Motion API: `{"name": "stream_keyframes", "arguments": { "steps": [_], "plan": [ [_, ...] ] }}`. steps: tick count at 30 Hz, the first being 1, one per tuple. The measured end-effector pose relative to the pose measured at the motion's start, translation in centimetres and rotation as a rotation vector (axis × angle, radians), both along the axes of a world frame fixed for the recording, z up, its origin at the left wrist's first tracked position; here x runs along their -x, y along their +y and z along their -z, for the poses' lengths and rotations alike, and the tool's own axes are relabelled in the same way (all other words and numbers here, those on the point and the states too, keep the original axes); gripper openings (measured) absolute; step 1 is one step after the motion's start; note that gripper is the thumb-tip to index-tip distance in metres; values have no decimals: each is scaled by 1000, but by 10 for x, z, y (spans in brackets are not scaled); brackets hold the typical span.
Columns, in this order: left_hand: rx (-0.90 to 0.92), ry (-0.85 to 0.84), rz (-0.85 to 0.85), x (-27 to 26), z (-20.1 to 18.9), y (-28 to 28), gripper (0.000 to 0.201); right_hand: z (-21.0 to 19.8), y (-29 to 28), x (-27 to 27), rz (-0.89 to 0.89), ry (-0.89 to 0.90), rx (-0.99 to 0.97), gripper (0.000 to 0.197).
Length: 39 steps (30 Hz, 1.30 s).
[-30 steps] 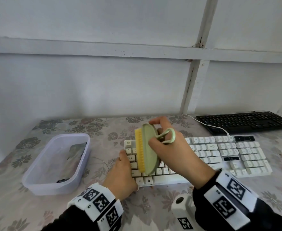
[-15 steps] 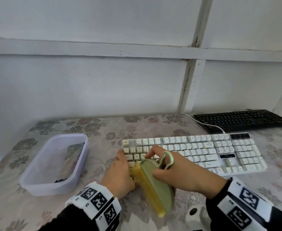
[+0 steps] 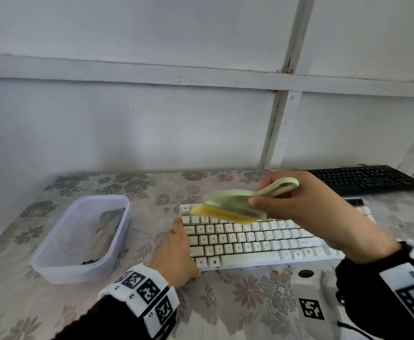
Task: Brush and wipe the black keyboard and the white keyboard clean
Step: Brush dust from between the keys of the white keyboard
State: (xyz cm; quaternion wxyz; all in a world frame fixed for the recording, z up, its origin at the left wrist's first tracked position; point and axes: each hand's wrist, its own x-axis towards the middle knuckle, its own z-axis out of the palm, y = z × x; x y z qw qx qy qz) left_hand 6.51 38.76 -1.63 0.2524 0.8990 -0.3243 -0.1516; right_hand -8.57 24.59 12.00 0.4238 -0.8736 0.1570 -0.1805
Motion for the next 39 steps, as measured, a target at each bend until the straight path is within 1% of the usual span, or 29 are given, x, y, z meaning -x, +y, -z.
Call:
{"name": "stream_keyframes", "arguments": {
  "steps": [6,10,14,16,20,23,26,30,33,36,38,39],
  "plan": [
    [24,2,-1,0,1,0,89,23,16,-17,164,-138,40,14],
    [50,4,-9,-1,3,1,89,40,27,-30,159,-104,113,19],
    [55,6,-16,-1,3,1,88,54,31,-34,206,-179,121,19],
    [51,6,-15,-1,3,1,89,56,29,-33,220,-190,105,16],
    [40,-1,-16,-1,3,0,91,59,31,-34,202,-154,109,11],
    [33,-9,-15,-1,3,0,93,60,36,-37,194,-213,46,12],
    [36,-16,-23,-1,3,0,91,63,43,-43,189,-280,37,14],
    [64,-27,-14,-1,4,1,84,67,55,-53,165,-282,90,9],
    [79,-12,-17,-2,6,1,87,76,52,-56,178,-288,112,11],
    [76,-6,-12,-3,7,1,87,76,36,-48,248,-262,176,15],
    [75,-6,-5,-3,8,2,88,67,28,-40,314,-282,260,14],
    [74,-3,-6,-3,8,2,88,62,29,-37,325,-301,272,12]
  ]
}}
